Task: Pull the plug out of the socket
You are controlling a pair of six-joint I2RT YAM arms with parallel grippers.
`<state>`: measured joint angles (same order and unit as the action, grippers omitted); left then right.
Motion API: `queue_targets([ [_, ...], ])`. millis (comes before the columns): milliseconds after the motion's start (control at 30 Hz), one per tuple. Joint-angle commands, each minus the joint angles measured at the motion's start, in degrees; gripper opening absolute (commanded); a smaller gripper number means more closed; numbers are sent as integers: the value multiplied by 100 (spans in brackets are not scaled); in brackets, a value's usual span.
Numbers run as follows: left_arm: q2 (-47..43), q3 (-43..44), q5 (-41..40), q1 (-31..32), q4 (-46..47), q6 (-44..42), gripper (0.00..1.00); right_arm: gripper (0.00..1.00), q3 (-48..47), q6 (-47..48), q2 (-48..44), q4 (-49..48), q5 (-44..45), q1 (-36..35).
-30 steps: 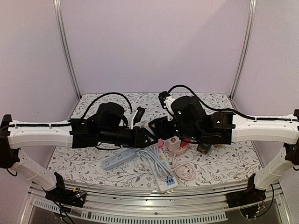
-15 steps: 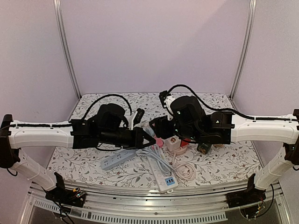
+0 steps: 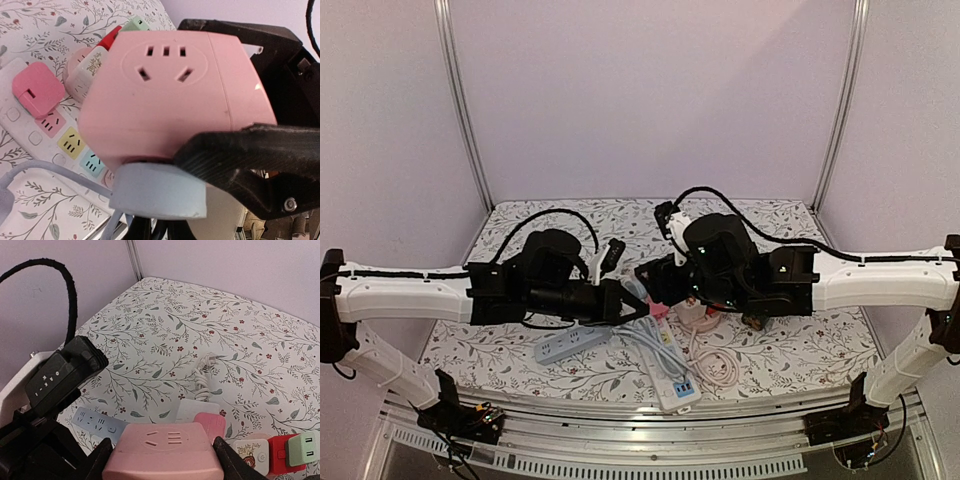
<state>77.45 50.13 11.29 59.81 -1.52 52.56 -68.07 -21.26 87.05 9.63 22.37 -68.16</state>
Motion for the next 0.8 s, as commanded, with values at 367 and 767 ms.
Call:
queue_targets([
  [367,-825,-376,161,-477,-74,-277,0,0,238,639,-372,-168,106,-223],
  [767,-1063,-638,541,-488,233,-819,0,0,-513,-920,182,919,1772,-218],
])
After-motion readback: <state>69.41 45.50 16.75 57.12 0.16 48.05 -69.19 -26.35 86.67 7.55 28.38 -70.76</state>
